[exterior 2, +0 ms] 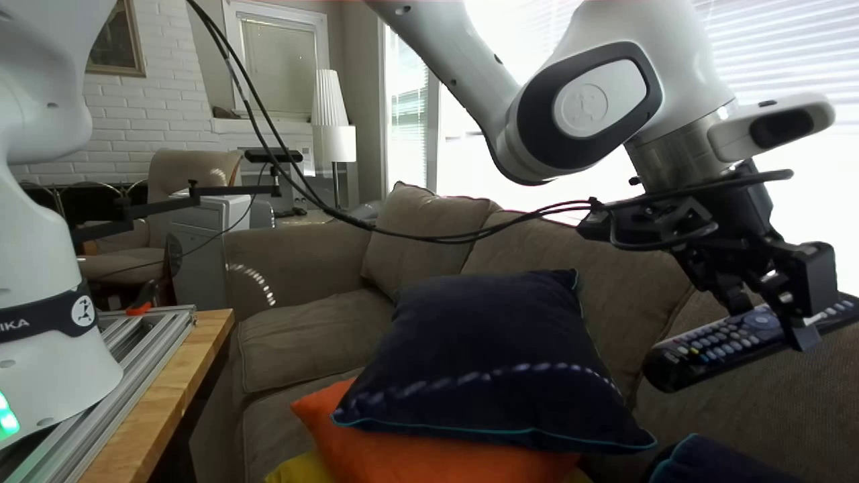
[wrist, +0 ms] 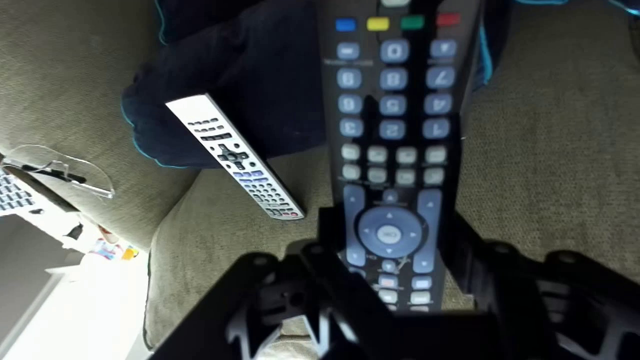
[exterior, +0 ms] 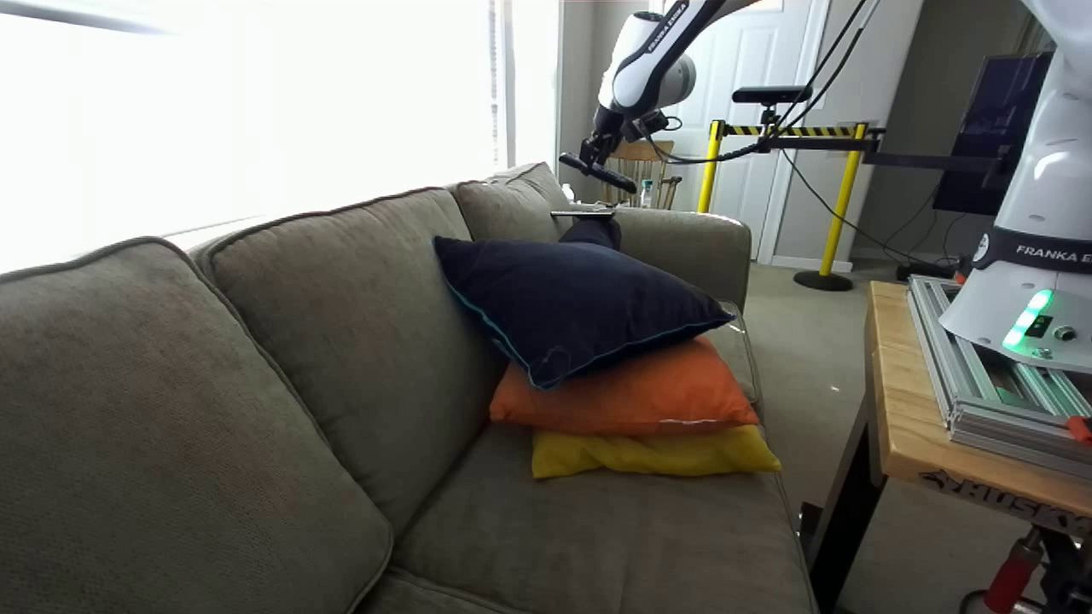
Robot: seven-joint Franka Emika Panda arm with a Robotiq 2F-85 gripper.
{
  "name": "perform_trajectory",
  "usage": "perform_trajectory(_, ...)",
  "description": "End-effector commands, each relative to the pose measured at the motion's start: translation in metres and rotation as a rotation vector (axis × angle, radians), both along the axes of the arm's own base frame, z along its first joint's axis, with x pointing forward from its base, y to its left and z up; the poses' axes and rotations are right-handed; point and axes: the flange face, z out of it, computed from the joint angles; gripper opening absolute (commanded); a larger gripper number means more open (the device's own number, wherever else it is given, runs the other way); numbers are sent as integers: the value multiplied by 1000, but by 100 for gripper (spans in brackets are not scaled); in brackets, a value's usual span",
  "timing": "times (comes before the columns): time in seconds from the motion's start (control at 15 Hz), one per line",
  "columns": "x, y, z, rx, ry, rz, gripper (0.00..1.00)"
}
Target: Move the remote to the right
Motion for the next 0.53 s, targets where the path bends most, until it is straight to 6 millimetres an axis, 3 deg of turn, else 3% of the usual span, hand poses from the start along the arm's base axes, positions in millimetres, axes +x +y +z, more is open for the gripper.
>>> perform_trajectory(0.0,4,6,2,13,0,8,54)
perform_trajectory(0.4,6,7,4,23,-3,6,54)
perform_trajectory(0.47,9,5,1,18,-4,7,29)
